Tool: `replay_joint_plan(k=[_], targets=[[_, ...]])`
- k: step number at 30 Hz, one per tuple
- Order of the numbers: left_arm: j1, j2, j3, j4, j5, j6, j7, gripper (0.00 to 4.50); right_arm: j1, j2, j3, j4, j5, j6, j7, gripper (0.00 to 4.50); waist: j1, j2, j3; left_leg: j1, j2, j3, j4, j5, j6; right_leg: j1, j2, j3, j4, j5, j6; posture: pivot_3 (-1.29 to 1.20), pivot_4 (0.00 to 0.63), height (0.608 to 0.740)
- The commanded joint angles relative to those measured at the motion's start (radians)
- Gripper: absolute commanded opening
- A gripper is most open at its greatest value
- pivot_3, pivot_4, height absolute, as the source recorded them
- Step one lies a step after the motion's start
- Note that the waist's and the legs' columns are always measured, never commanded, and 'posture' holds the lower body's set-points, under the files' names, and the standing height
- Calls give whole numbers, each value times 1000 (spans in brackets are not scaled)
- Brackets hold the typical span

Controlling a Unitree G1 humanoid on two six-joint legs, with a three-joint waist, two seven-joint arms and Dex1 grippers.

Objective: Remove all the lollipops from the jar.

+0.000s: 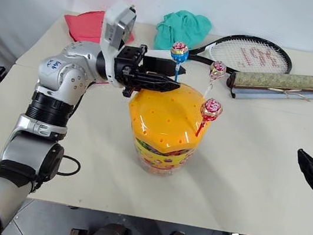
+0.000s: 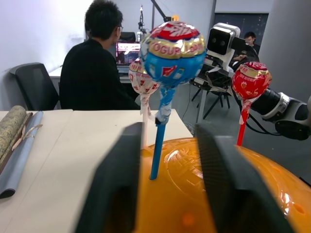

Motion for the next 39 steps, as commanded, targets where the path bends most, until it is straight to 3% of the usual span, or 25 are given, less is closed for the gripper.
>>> replay_joint_plan(k=[1, 3, 10, 13, 17, 19, 23, 25, 27, 32, 35, 39], targets=[[-35, -17, 22, -8, -4, -4, 13, 488, -2, 0, -13, -16, 20, -17, 2, 4500, 4, 0, 0, 0, 0, 0, 0, 0, 0, 0, 0, 0, 0, 0, 0, 0, 150, 740], [-33, -20, 38, -9, -6, -19, 21, 32, -3, 1, -5, -17, 22, -16, 7, 4500, 5, 0, 0, 0, 0, 0, 0, 0, 0, 0, 0, 0, 0, 0, 0, 0, 150, 740], [-4, 76, 264, -10, -122, 50, 135, 32, -56, 8, 97, -36, 49, 5, 16, 4500, -13, 0, 0, 1, 1, -1, -1, 0, 0, -1, 0, 0, 0, 0, 0, 0, 150, 740], [75, 183, 340, -50, -117, 94, 210, 32, -100, 4, 156, -35, 51, 9, 29, 4500, -22, 1, -1, 2, 2, -2, -1, 0, 0, -1, 1, 0, 0, 0, 0, 0, 150, 740], [443, 461, 435, -182, 15, 85, 240, 32, -188, 4, 252, -35, 47, 16, 49, 4500, -46, 2, -1, 5, 2, -6, -4, 0, 0, -1, 0, 1, 1, 0, 0, 0, 150, 740], [626, 509, 562, -224, 18, 109, 321, 32, -204, 6, 278, -31, 41, 13, 72, 4500, -49, 1, -1, 10, 2, -5, -9, 0, 0, -1, 0, 2, 1, 0, 0, 0, 150, 740], [958, 527, 754, -266, 36, 123, 377, 32, -219, 15, 320, -7, 22, 4, 110, 4500, -32, -1, 0, 10, 5, -8, -8, -2, 0, 0, 0, 2, 1, 0, 0, 0, 150, 740], [1178, 498, 855, -272, 58, 152, 394, 32, -231, 7, 351, 29, 0, -9, 177, 4500, -23, -1, 0, 9, 5, -9, -5, -2, 1, 2, -2, 3, 0, 0, 0, 0, 150, 740], [1289, 473, 903, -295, 44, 177, 417, 32, -238, -5, 363, 56, -14, -7, 214, 4500, -16, -1, 0, 9, 5, -7, -5, -3, 2, 2, -2, 6, -2, 0, -1, 0, 150, 740], [1334, 451, 883, -342, 28, 217, 476, 32, -262, -55, 371, 128, -42, -5, 307, 4500, 32, -2, 0, 9, 4, -12, -1, -3, 2, 7, -3, 7, -7, 0, -1, 0, 150, 740], [1308, 442, 855, -362, 8, 244, 496, 32, -272, -73, 381, 161, -70, -23, 358, 4500, 35, -2, 0, 12, 3, -12, -1, -3, 2, 10, -2, 10, -8, 0, -1, 0, 150, 740], [1229, 418, 797, -378, -19, 269, 533, 950, -279, -65, 392, 185, -94, -41, 381, 4500, 24, -2, 0, 12, 4, -10, -4, -4, 1, 7, -1, 12, -6, 0, -1, 0, 150, 740]])
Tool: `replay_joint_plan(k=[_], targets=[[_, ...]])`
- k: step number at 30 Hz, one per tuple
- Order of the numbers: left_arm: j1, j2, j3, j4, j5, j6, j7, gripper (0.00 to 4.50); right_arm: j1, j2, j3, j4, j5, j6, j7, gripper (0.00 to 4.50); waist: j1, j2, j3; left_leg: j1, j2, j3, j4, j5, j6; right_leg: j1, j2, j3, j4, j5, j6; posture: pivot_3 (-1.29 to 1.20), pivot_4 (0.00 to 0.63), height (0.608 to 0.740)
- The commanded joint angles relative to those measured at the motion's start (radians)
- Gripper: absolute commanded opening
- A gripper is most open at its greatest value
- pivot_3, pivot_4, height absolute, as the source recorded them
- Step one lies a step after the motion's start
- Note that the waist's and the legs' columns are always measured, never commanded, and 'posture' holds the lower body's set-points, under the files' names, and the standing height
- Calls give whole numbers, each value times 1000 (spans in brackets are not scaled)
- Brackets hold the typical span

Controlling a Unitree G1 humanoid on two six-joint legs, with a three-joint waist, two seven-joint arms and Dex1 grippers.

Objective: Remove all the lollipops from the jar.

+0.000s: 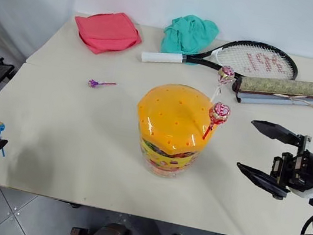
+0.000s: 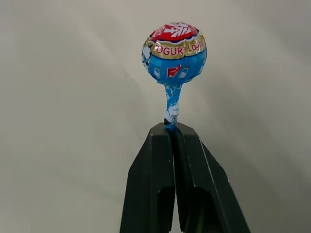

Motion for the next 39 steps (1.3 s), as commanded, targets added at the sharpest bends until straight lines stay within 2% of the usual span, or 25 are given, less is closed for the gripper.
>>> replay_joint_plan(k=[1, 7, 12, 16, 18, 21, 23, 26, 30, 35, 39], targets=[[-37, -12, -27, -41, -33, 18, 30, 1265, -6, -6, -5, -1, -12, -27, 32, 4500, -11, 0, 0, 0, 0, 0, 0, 0, 0, 0, 0, 0, 0, 0, 0, 0, 150, 740], [-41, -8, -65, -60, -50, 45, 33, 2982, 16, -3, -23, -6, -38, -32, -22, 4500, -39, 0, 0, 0, 0, 4, -2, 0, -1, -3, 2, 0, 1, 0, 0, 0, 150, 740], [-11, 27, -5, -1, -50, -70, -74, 4477, 41, -32, -76, -21, -37, 14, -123, 4500, -42, 0, 0, 0, 1, 6, -3, 0, -1, -5, 2, 1, 1, 0, 0, 0, 150, 740], [-1, 93, 61, 82, -83, -174, -251, 4477, 100, -67, -121, -45, -71, 75, -229, 4500, -38, 0, 0, -1, 1, 6, -3, -1, -1, -5, 1, 1, 0, 0, 0, 0, 150, 740], [-51, 143, 60, 74, -105, -250, -353, 4477, 112, -85, -145, -61, -93, 87, -288, 4500, -32, 0, 0, -1, 1, 5, -2, -1, -1, -5, 1, 1, 0, 0, 0, 0, 150, 740], [-157, 178, -11, 9, -135, -296, -424, 4477, 117, -118, -147, -98, -117, 109, -329, 4500, -18, 0, 0, -3, 1, 6, 0, -1, 0, -5, 0, 1, -1, 0, 0, 0, 150, 740], [-255, 182, -108, -60, -163, -302, -460, 4477, 127, -154, -145, -157, -102, 169, -359, 4500, -13, 1, 0, -3, 1, 5, 0, -1, 0, -5, 0, 1, -1, 0, 0, 0, 150, 740], [-362, 170, -237, -114, -182, -278, -484, 4477, 138, -162, -160, -221, -64, 198, -368, 4500, -18, 2, 0, -3, 1, 5, 0, -1, 0, -5, 0, 1, 0, 0, 0, 0, 150, 740], [-504, 106, -384, -145, -184, -298, -497, 4477, 166, -156, -196, -379, 29, 230, -392, 4500, -24, 2, 0, -3, -2, 7, -1, -1, 0, -7, 2, 1, 1, 0, 0, 0, 150, 740], [-550, 59, -448, -138, -178, -321, -528, 4477, 172, -154, -171, -531, 217, 326, -517, 4500, -41, 2, 0, -3, -1, 7, -1, -1, 0, -7, 3, -1, 2, 0, 0, 0, 150, 740], [-549, 29, -466, -141, -174, -349, -540, 4477, 119, -134, -67, -503, 150, 306, -536, 4500, -41, 1, 1, -3, -2, 7, 0, -1, 0, -7, 3, -1, 2, 0, 1, 0, 150, 740]])
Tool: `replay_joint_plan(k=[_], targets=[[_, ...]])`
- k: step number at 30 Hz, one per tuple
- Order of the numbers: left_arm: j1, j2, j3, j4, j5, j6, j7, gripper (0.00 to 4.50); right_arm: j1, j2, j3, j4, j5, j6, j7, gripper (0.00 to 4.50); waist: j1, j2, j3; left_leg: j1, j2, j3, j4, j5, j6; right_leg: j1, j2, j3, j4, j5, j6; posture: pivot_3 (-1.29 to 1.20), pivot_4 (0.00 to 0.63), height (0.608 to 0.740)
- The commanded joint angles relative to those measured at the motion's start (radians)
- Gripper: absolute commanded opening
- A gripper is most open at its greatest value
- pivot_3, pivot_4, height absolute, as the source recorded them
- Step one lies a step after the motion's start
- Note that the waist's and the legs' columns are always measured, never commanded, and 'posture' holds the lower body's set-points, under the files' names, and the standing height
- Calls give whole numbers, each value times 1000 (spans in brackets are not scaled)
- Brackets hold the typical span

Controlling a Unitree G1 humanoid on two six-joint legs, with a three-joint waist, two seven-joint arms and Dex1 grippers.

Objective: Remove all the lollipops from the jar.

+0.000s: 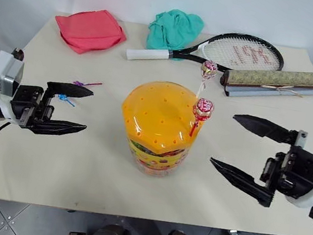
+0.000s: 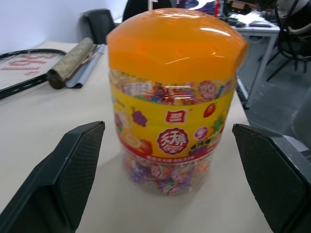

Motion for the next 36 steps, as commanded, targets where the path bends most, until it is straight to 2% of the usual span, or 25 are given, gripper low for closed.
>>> replay_joint_plan(k=[1, 4, 9, 10, 13, 21, 22, 23, 27, 31, 35, 36], targets=[[-3, -10, 3, -33, -32, -14, -11, 4477, -65, 23, 63, 21, -24, -20, -43, 4500, 0, 0, 0, 0, 0, 0, 0, 0, 0, 0, 0, 0, 0, 0, 0, 0, 150, 740], [14, -20, 35, -80, -88, 26, 20, 4477, -144, 53, 130, 52, -42, -26, -69, 4500, 1, 0, 0, 0, 0, 0, 1, 0, 0, 0, 0, 1, 0, 0, 0, 0, 150, 740], [82, 0, 79, -100, -102, 36, 31, 4477, -187, 85, 207, 65, -80, -36, -50, 4500, 0, 0, 0, 0, 0, -2, -1, 0, 0, -1, 0, 0, 0, 0, 0, 0, 150, 740], [107, 8, 95, -92, -100, 34, 24, 4493, -198, 94, 229, 64, -85, -38, -49, 4311, 0, 0, 0, 0, 0, -2, -1, 0, 0, -1, 0, 0, 0, 0, 0, 0, 150, 740], [159, 16, 128, -83, -104, 27, 20, 4500, -216, 115, 273, 62, -93, -39, -39, 3579, -1, 0, 0, 0, 0, -2, -1, 0, 0, -1, 0, 0, 0, 0, 0, 0, 150, 740], [205, 25, 174, -78, -126, 40, 27, 4500, -262, 154, 310, 81, -120, -52, -28, 862, 1, 0, 0, -1, 1, -3, 0, 0, 0, -1, -1, 0, -1, 0, 0, 0, 150, 740], [205, 25, 175, -81, -129, 43, 29, 4500, -266, 157, 307, 88, -116, -55, -20, 410, 1, 0, 0, -1, 1, -3, 0, 0, 0, -1, -1, 0, -1, 0, 0, 0, 150, 740], [204, 23, 173, -85, -134, 47, 30, 4500, -270, 160, 300, 96, -109, -54, -15, 159, 1, 0, 0, -1, 1, -3, 0, 0, 0, -1, -1, 0, -1, 0, 0, 0, 150, 740], [186, 13, 165, -87, -149, 53, 38, 4500, -308, 154, 240, 130, -14, -35, -11, 42, 0, 0, 0, -1, 1, -3, 0, 0, 0, -1, -1, 0, -1, 0, 0, 0, 150, 740], [160, 10, 146, -71, -141, 38, 35, 4500, -379, 82, 127, 189, 171, 56, -92, 42, 2, 0, 0, -1, 2, -3, 0, 0, 0, -1, -1, 0, 0, 0, 0, 0, 150, 740], [153, 7, 139, -67, -133, 26, 31, 4500, -309, -89, -34, 376, 175, 195, -76, 42, 6, 0, 0, -2, 2, -4, 0, 0, 0, 0, -1, -2, -1, 0, 0, 0, 150, 740], [153, 7, 137, -69, -133, 26, 32, 4500, -266, -137, -17, 447, 77, 190, -48, 42, 5, 0, 0, -3, 1, -4, 0, 0, 1, 0, -1, -2, -1, 0, 0, 0, 150, 740]])
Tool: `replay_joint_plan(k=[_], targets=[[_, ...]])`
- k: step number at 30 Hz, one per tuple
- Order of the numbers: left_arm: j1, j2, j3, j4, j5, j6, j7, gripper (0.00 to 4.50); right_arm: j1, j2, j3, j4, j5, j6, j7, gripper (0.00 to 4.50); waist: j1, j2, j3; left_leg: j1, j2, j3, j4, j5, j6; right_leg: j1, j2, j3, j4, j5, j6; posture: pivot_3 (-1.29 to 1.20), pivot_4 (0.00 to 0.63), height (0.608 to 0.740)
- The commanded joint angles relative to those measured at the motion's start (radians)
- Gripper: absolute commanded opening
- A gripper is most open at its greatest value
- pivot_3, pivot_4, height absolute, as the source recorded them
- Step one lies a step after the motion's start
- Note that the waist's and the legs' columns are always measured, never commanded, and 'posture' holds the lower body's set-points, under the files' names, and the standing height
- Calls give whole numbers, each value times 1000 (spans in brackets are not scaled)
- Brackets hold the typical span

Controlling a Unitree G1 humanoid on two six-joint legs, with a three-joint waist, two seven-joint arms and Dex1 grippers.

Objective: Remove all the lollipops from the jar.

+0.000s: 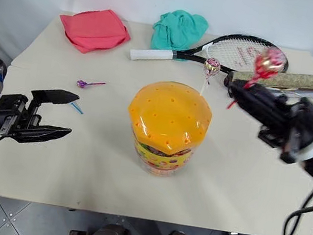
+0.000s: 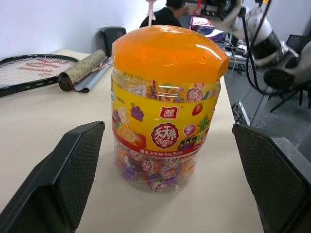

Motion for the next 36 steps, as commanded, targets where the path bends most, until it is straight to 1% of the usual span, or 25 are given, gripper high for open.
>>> replay_joint_plan(k=[1, 3, 4, 6, 8, 10, 12, 13, 17, 19, 20, 24, 25, 27, 28, 29, 30, 31, 32, 35, 36], targets=[[-5, 3, 7, -15, -4, -21, -3, 4500, 103, -131, -21, 199, -180, 43, 46, 42, -1, 0, 0, 0, 0, 0, 0, 0, 0, 0, 0, 0, 0, 0, 0, 0, 150, 740], [-1, 3, 3, -23, -3, -24, -4, 4500, 158, -201, 73, 323, -374, -3, 44, 42, -5, -1, 0, -1, -2, 2, 0, 0, 0, 0, 0, 0, 0, 0, 0, 0, 150, 740], [5, 2, 1, -29, 0, -28, -6, 4500, 157, -228, 148, 401, -469, -7, 5, 42, -6, 0, 0, -1, -2, 3, 1, 0, 0, 0, 0, 0, 0, 0, 0, 0, 150, 740], [15, 1, 1, -41, -2, -30, -5, 4500, 150, -266, 258, 489, -594, -25, 23, 42, -9, 1, 0, -1, -2, 3, 1, 0, 0, -1, 0, 1, 0, 0, 0, 0, 150, 740], [24, 1, 3, -54, -7, -28, 1, 4500, 141, -260, 308, 540, -645, -35, 71, 42, -12, 5, 2, -1, -1, 4, 1, 0, 0, -2, 0, 1, 0, 0, 0, 0, 150, 740], [35, 2, 8, -64, -13, -25, 8, 4500, 102, -235, 371, 600, -720, -24, 40, 42, -17, 8, 3, -2, -1, 5, 0, 0, 0, -3, 0, 1, 0, 0, 0, 0, 150, 740], [45, 3, 14, -71, -17, -22, 14, 4500, 71, -217, 432, 646, -821, -52, -13, 42, -25, 8, 3, -2, -1, 4, 0, 0, 0, -3, 0, 0, 0, 0, 0, 0, 150, 740], [53, 4, 17, -77, -15, -23, 15, 4500, 63, -209, 451, 664, -847, -59, -12, 42, -28, 9, 3, -2, -1, 4, 1, 0, 0, -3, 0, 0, 0, 0, 0, 0, 150, 740], [76, 10, 30, -88, -16, -23, 20, 4500, 55, -173, 455, 687, -889, -63, -3, 42, -30, 8, 2, -2, -1, 3, 1, 0, 0, -3, 0, -1, 0, 0, 0, 0, 150, 740], [84, 15, 38, -91, -20, -21, 24, 4500, 75, -171, 446, 668, -889, -61, 26, 498, -29, 7, 2, -3, -1, 3, 2, 0, 0, -2, 0, -1, 0, 0, 0, 0, 150, 740], [87, 17, 42, -91, -20, -22, 24, 4500, 81, -166, 431, 663, -892, -64, 16, 739, -28, 7, 2, -3, -1, 2, 2, 0, 0, -2, 0, -1, 0, 0, 0, 0, 150, 740], [85, 23, 51, -74, -14, -25, 25, 4500, 151, -178, 351, 624, -862, -95, 86, 1966, -25, 7, 2, -3, -1, 1, 2, 0, 0, -2, 0, -2, -1, 0, 0, 0, 150, 740], [84, 25, 51, -66, -11, -27, 23, 4500, 178, -182, 321, 611, -849, -126, 122, 2300, -24, 7, 2, -3, -1, 1, 2, 0, 0, -2, 0, -2, -1, 0, 0, 0, 150, 740], [84, 31, 57, -38, 2, -36, 20, 4500, 231, -179, 199, 576, -794, -242, 231, 2969, -21, 8, 2, -3, -1, 2, 2, 0, 0, -2, 0, -3, -1, 0, 0, 0, 150, 740], [84, 33, 59, -29, 6, -40, 17, 4500, 246, -176, 160, 569, -784, -286, 259, 3241, -20, 8, 2, -4, -1, 2, 2, 0, 0, -2, 0, -3, -1, 0, 0, 0, 150, 740], [85, 34, 65, -20, 10, -46, 17, 4500, 257, -172, 108, 555, -751, -329, 320, 3643, -20, 9, 2, -4, -1, 2, 2, 0, 0, -2, 0, -2, -2, 0, 0, 0, 150, 740], [87, 34, 70, -12, 13, -51, 16, 4500, 260, -166, 65, 533, -720, -358, 366, 3924, -20, 9, 2, -4, -1, 3, 2, 0, 0, -2, 0, -2, -2, 0, 0, 0, 150, 740], [88, 34, 74, -6, 15, -55, 15, 4500, 261, -161, 36, 518, -697, -375, 399, 3924, -19, 9, 2, -3, -1, 3, 2, 0, 0, -2, 0, -2, -2, 0, 1, 0, 150, 740], [87, 29, 81, 0, 13, -59, 20, 4500, 231, -154, 16, 469, -643, -342, 405, 3924, -19, 9, 2, -3, -1, 3, 2, 0, 0, -2, 0, -3, -2, 0, 1, 0, 150, 740], [90, 21, 87, 10, 9, -63, 22, 4500, 118, -103, 42, 335, -520, -231, 342, 3924, -31, 9, 3, -3, 1, 3, 2, 0, 0, -2, 1, -3, -1, 0, 1, 0, 150, 740], [91, 18, 84, 9, 7, -62, 23, 4500, 68, -58, 73, 287, -475, -200, 306, 3924, -31, 9, 3, -3, 1, 3, 2, 0, 0, -2, 1, -3, -2, 0, 1, 0, 150, 740]])
